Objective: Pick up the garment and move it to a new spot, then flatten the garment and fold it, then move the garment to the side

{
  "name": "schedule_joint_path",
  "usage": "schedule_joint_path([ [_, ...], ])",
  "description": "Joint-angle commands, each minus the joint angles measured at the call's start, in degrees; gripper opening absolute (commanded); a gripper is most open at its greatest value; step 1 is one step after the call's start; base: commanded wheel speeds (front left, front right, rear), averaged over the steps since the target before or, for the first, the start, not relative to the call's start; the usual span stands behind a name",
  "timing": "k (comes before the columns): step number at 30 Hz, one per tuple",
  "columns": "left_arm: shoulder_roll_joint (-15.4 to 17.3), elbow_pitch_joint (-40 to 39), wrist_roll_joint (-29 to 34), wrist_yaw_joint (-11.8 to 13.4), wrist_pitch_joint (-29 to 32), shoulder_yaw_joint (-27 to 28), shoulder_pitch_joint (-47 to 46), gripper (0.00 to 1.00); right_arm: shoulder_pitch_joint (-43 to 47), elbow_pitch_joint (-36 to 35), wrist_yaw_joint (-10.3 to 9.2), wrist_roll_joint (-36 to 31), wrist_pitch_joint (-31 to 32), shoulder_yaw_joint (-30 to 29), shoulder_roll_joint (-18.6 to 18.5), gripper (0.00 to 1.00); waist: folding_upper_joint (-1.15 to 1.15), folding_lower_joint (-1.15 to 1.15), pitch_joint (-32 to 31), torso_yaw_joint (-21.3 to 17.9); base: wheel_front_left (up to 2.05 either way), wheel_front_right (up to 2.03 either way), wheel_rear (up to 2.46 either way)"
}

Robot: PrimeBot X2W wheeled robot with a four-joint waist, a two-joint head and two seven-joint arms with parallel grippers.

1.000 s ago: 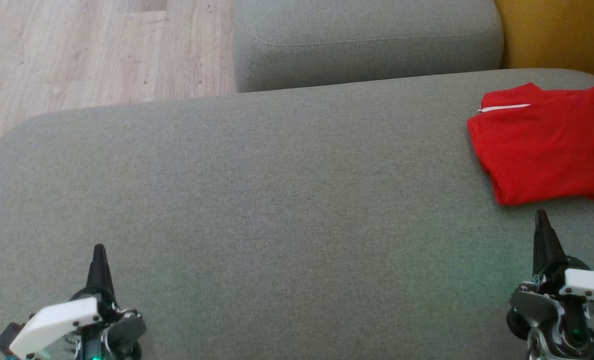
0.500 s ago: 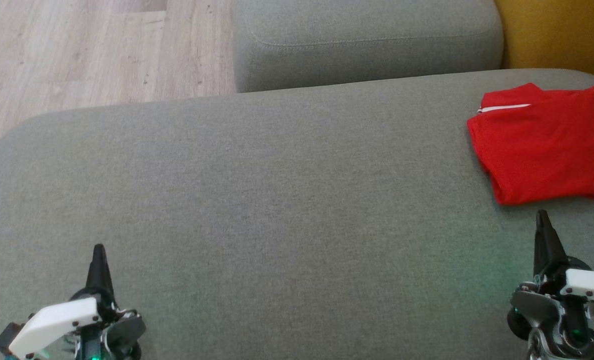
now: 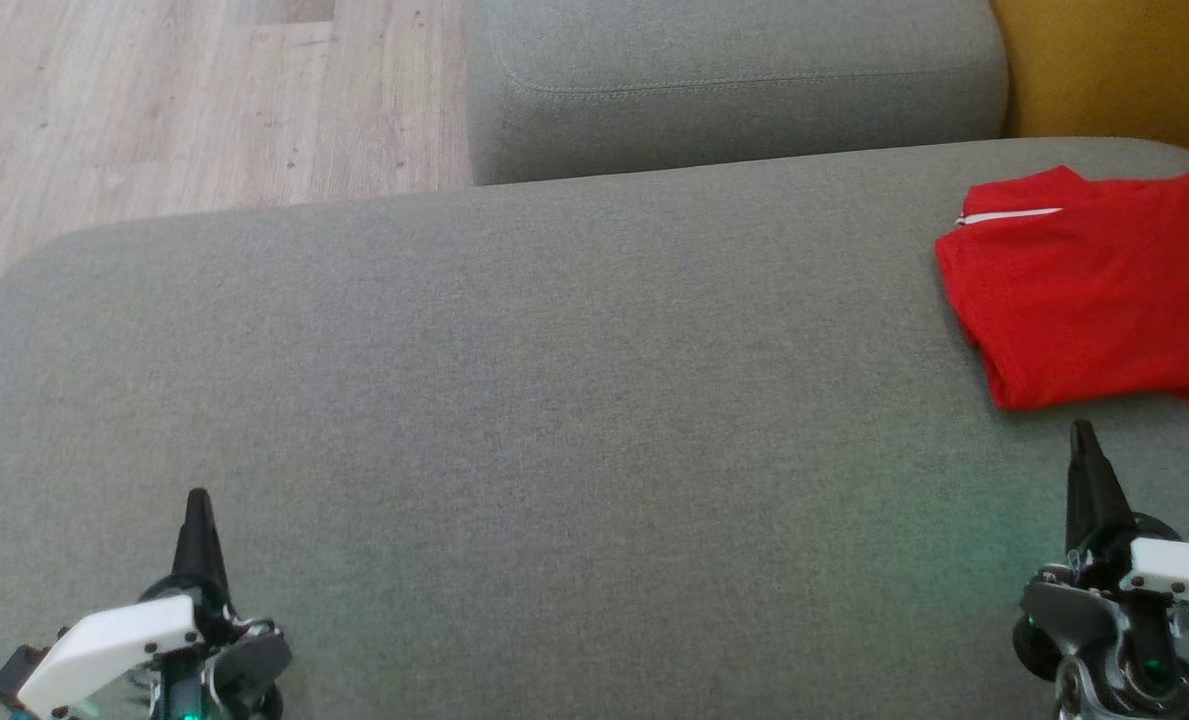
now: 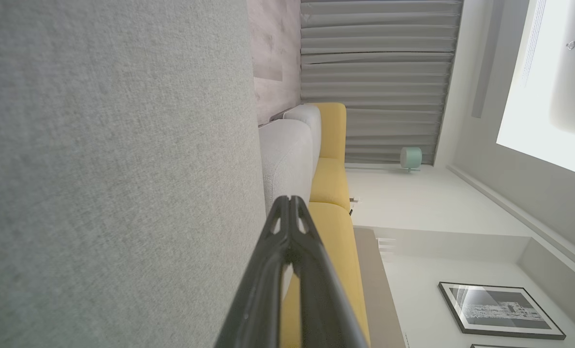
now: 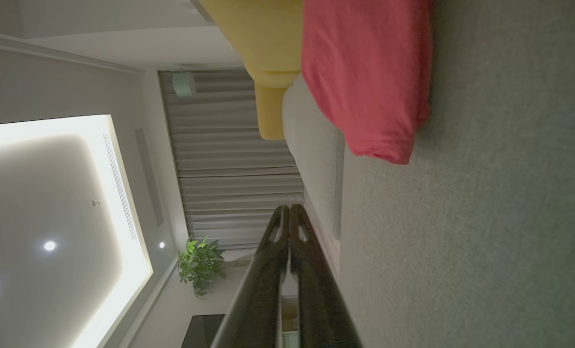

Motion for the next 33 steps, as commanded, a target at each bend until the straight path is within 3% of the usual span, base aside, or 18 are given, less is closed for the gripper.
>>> schedule_joint_path([
  [1,0.4,-1.6,0.71,-0.38,0.28,2.04,-2.95,0.0,-2.85,-2.14,0.45,-0.43,0.25,0.97,-0.13,0.0,0.0,0.0,0.0,0.0,0.0,0.0,0.0],
  [33,0.16,-1.59,0.99,-0.38,0.56,2.39,-2.98,0.0,-2.88,-2.12,0.45,-0.67,0.49,0.69,0.07,0.0,0.0,0.0,0.0,0.0,0.0,0.0,0.0],
])
